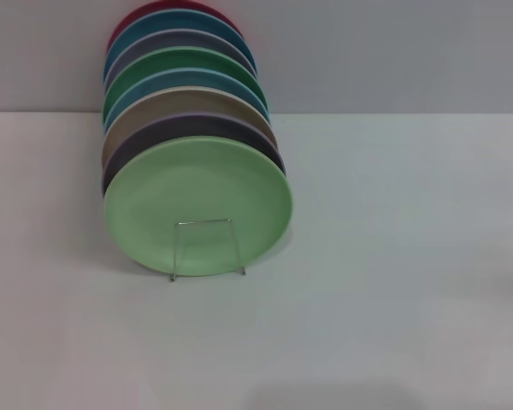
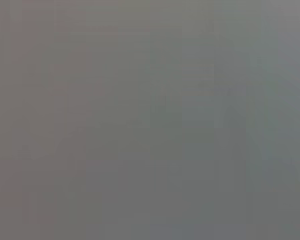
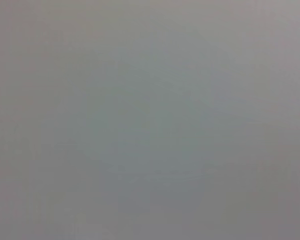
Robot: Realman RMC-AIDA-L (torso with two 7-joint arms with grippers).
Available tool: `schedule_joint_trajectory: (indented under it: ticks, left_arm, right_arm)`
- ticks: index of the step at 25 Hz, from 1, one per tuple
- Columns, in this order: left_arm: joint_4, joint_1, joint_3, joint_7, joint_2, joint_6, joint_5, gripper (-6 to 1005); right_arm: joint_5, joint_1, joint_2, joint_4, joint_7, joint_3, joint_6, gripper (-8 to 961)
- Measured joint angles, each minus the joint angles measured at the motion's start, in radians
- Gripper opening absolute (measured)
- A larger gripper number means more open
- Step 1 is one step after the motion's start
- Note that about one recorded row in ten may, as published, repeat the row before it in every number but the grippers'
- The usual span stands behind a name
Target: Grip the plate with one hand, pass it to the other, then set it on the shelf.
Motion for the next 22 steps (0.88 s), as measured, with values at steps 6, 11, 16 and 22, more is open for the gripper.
schedule_joint_trajectory:
  ticks: [6,11,16,22]
  left_arm:
    - [0.017,0.023,-0.042,-0.025,0.000,-0.054,-0.007,795]
    - [0.018,0.032,-0.038,-0.017,-0.001,-0.088,-0.009,795]
    - [0.027,0.032,-0.037,-0.017,-0.002,-0.100,-0.003,795]
    - [0.029,0.034,-0.034,-0.017,-0.003,-0.100,-0.002,795]
  right_arm:
    - [0.132,0.063,0.000,-0.209,-0.144,-0.005,-0.170,695]
    - [0.134,0.065,0.000,-0.228,-0.146,-0.002,-0.159,695]
    - [0.135,0.067,0.000,-0.231,-0.147,-0.004,-0.157,695]
    - [0.136,0.065,0.000,-0.232,-0.147,-0.006,-0.154,695]
